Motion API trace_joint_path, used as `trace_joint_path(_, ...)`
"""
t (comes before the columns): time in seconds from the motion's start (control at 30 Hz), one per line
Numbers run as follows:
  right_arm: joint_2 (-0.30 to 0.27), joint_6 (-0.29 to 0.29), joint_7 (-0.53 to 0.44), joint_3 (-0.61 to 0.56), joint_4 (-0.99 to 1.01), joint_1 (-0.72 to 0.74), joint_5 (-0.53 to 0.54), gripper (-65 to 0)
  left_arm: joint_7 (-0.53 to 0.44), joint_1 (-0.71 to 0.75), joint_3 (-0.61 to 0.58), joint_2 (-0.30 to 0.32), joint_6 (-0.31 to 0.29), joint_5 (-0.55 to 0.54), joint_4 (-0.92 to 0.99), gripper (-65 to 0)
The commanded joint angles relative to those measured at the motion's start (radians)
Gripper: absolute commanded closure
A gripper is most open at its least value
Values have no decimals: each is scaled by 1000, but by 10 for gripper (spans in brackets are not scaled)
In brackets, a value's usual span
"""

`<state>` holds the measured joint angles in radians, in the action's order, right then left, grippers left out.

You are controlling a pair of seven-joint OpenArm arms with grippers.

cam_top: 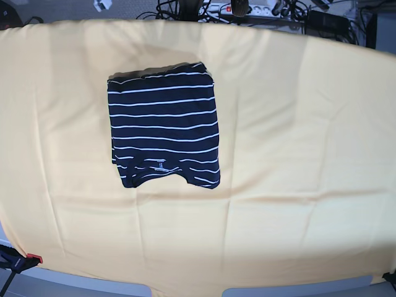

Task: Fold the T-shirt properly

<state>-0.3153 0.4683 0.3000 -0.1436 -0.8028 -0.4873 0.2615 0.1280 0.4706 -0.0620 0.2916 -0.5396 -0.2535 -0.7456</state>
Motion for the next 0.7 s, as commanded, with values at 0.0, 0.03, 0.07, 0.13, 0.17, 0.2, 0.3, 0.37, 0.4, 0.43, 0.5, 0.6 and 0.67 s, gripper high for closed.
trace_joint_path(0.0, -9, -35, -10, -25, 14, 12, -30, 0, -43, -13, -24, -6, 55, 32, 19, 0)
trace_joint_path(0.03, -5, -80, -14, -54, 30, 35, -53, 0, -82, -36, -50, -18, 141, 58, 44, 0)
trace_joint_path(0.07, 1, -119, -22, -80, 45, 55, -68, 0, -117, -54, -75, -32, 222, 66, 66, 0)
trace_joint_path(0.13, 17, -177, -42, -126, 65, 79, -93, 0, -162, -76, -113, -71, 337, 65, 104, 0)
trace_joint_path(0.17, 28, -194, -49, -146, 72, 86, -103, 0, -169, -84, -126, -94, 371, 65, 118, 0)
trace_joint_path(0.2, 41, -208, -55, -162, 74, 89, -114, 0, -174, -86, -134, -118, 396, 66, 130, 0)
trace_joint_path(0.3, 76, -226, -66, -201, 75, 92, -114, 0, -180, -86, -137, -185, 442, 41, 153, 0)
trace_joint_path(0.37, 90, -226, -69, -220, 75, 91, -113, 0, -180, -82, -137, -224, 455, 39, 167, 0)
trace_joint_path(0.4, 95, -225, -69, -227, 75, 91, -114, 0, -180, -82, -137, -241, 455, 39, 175, 0)
trace_joint_path(0.43, 100, -225, -69, -232, 75, 92, -114, 0, -180, -82, -137, -261, 454, 39, 182, 0)
trace_joint_path(0.5, 105, -212, -69, -232, 74, 92, -113, 0, -180, -83, -137, -277, 454, 39, 187, 0)
trace_joint_path(0.6, 105, -159, -72, -232, 74, 92, -73, 0, -180, -83, -137, -293, 433, 39, 182, 0)
trace_joint_path(0.67, 108, -153, -72, -232, 74, 91, -56, 0, -180, -83, -137, -296, 420, 38, 179, 0)
